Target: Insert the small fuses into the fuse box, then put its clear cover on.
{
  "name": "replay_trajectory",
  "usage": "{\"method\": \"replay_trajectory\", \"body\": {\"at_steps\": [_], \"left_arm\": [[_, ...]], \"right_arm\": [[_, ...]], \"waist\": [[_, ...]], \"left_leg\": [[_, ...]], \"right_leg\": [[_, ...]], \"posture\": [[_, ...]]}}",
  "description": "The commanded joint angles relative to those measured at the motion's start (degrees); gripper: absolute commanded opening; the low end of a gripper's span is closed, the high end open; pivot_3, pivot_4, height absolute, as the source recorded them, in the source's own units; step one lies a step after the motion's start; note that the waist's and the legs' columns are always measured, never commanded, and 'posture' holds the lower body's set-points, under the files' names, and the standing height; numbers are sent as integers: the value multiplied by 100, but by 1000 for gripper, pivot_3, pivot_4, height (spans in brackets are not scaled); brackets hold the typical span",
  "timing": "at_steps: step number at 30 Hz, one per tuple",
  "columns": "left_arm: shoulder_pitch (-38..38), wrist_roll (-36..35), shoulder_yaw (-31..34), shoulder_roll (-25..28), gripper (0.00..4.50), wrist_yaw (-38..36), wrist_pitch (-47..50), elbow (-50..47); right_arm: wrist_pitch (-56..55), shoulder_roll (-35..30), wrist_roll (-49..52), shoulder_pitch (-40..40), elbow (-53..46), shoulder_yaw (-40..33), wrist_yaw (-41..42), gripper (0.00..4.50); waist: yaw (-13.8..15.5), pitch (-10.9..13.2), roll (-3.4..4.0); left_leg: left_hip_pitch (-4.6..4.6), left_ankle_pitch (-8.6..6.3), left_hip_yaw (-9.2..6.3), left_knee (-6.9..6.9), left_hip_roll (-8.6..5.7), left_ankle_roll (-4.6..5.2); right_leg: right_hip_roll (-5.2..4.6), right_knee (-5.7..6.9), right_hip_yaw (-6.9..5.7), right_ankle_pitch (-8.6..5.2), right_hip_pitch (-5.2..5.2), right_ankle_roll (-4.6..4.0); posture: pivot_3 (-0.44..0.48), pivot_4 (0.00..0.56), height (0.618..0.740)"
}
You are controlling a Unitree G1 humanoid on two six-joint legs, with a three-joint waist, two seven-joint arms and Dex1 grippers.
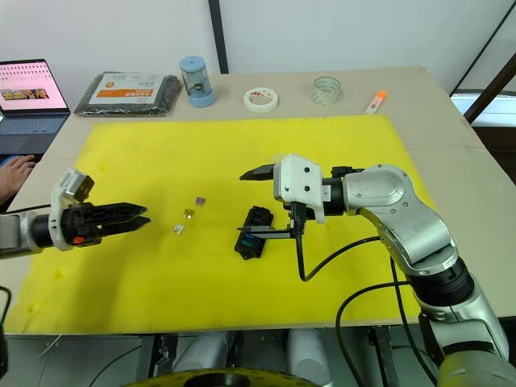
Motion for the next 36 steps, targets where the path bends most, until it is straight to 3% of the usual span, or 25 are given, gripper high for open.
{"method": "replay_trajectory", "body": {"at_steps": [1, 16, 36], "left_arm": [[-201, 126, 8, -194, 4500, 231, 8, 319], [-8, 507, -843, -305, 4500, -5, -549, 201], [-110, 610, -976, -733, 4500, -141, -714, 224]], "right_arm": [[93, 44, 134, -109, -121, -59, 12, 4461], [636, -8, 289, -277, -276, -158, -123, 4461], [696, -118, 315, -153, -339, -204, -96, 4461]], "waist": [[-1, -1, -2], [13, -1, -1], [139, -5, 3]], "left_leg": [[-3, 1, 0, -1, 0, -1], [-3, 0, 1, -2, -4, -2], [0, 0, 2, 0, -12, -1]], "right_leg": [[0, 0, 2, 1, -5, -1], [-23, 0, 7, 1, -4, -2], [-30, -4, 6, 1, 4, -1]], "posture": [[0, 150, 740], [0, 150, 740], [0, 150, 740]]}}
